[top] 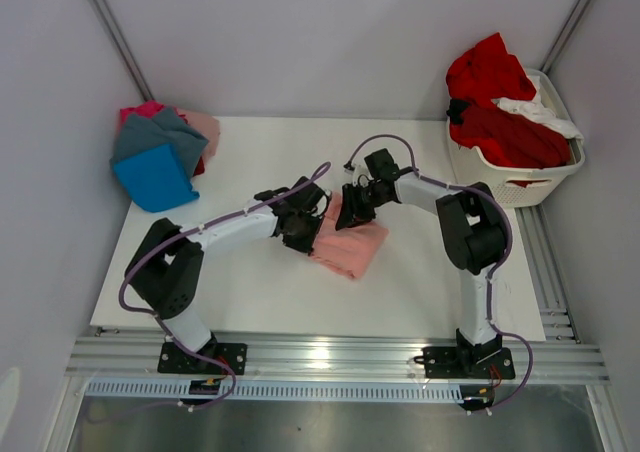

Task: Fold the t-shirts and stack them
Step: Smooth out wrinkles on the folded tshirt

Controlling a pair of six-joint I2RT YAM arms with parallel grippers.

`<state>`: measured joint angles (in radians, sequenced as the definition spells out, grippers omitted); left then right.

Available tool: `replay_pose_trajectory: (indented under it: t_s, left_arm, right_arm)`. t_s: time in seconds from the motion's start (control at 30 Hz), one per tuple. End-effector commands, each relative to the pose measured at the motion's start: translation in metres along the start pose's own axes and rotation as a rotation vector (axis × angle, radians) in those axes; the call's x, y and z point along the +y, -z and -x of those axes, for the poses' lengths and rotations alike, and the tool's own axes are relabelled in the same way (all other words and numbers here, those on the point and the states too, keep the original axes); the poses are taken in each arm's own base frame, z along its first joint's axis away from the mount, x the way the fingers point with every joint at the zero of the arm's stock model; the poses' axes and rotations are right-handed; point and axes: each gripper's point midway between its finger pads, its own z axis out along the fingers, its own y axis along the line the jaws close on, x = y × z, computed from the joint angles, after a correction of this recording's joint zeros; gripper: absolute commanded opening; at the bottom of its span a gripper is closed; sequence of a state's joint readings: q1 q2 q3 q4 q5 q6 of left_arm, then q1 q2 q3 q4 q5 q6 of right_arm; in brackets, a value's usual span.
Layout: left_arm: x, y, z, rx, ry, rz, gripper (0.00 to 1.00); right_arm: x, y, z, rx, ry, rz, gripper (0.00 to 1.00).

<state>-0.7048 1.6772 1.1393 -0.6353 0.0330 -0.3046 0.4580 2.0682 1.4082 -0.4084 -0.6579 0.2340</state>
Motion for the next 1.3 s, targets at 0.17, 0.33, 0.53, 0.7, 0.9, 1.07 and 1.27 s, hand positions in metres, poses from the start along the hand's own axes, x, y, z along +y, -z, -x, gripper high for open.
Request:
replay_pose_trajectory:
  t_s: [0.17, 0.33, 0.53, 0.7, 0.9, 1.07, 1.27]
  left_arm:
    - [-0.010, 0.016, 0.015, -0.068, -0.026, -0.043, 0.00]
    - [-0.011, 0.017, 0.018, -0.076, -0.028, -0.050, 0.00]
    - [-0.011, 0.026, 0.022, -0.119, -0.028, -0.050, 0.00]
    - [-0.011, 0.046, 0.035, -0.230, -0.032, -0.058, 0.00]
    - [-0.010, 0.057, 0.039, -0.279, -0.042, -0.062, 0.01]
    - [0.012, 0.041, 0.033, -0.204, -0.039, 0.070, 0.00]
    - [0.040, 0.031, 0.025, -0.153, -0.027, 0.237, 0.00]
  right_arm:
    - [0.012, -0.010, 0.005, 0.024, 0.022, 0.118, 0.09]
    - [0.003, -0.012, 0.011, 0.010, 0.025, 0.062, 0.00]
    - [0.021, 0.015, 0.050, -0.157, 0.124, 0.029, 0.00]
    - [0.038, 0.046, 0.085, -0.302, 0.199, 0.001, 0.00]
    - [0.039, 0.052, 0.107, -0.387, 0.201, -0.014, 0.00]
    - [0.025, 0.047, 0.124, -0.448, 0.180, -0.039, 0.00]
    - [0.011, 0.008, 0.135, -0.466, 0.138, 0.030, 0.00]
